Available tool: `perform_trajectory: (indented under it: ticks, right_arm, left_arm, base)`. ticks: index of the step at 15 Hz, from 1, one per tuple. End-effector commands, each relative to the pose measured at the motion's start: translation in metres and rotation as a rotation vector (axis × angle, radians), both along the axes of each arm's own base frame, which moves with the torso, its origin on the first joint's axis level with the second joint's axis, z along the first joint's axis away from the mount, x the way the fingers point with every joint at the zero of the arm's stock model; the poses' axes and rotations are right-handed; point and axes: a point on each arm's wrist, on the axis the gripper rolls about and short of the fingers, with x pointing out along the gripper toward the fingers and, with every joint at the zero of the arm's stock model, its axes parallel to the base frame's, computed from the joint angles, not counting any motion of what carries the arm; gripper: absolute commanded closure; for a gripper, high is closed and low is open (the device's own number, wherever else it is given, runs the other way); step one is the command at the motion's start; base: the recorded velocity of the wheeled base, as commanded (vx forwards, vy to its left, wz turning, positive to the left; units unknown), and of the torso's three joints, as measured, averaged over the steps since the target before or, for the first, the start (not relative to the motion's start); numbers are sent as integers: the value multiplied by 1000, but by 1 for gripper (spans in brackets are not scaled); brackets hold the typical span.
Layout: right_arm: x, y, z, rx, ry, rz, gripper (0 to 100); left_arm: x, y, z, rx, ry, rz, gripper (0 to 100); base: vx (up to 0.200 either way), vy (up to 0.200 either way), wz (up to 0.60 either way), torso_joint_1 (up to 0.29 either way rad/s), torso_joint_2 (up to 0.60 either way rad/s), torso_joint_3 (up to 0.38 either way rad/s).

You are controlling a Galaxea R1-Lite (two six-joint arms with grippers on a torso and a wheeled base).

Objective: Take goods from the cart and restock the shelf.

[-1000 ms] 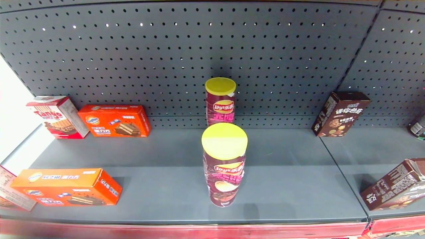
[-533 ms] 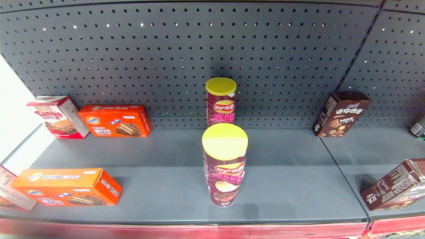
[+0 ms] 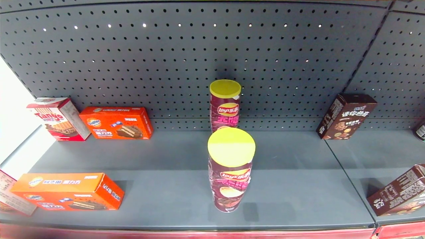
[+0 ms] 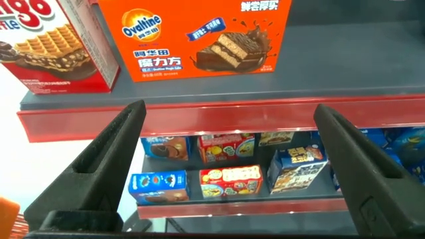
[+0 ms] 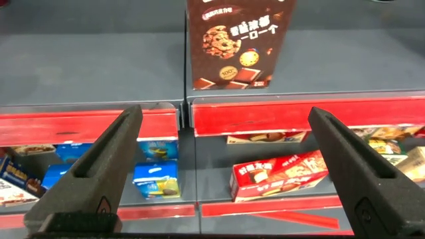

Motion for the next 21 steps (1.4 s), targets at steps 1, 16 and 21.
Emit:
perform_trajectory:
  ticks: [1,16,21]
  right_arm:
    - [0,0,0,-1,-1,-1,0]
    - [0,0,0,-1,0,-1,0]
    - [0,0,0,-1,-1,-1,0]
  left_arm:
    - [0,0,0,-1,2,2,0]
    - [0,0,0,-1,2,0,0]
    - [0,0,0,-1,2,0,0]
  base:
    - [0,0,0,0,0,0]
    - [-67,0,0,2,1,0]
    - [0,0,0,0,0,0]
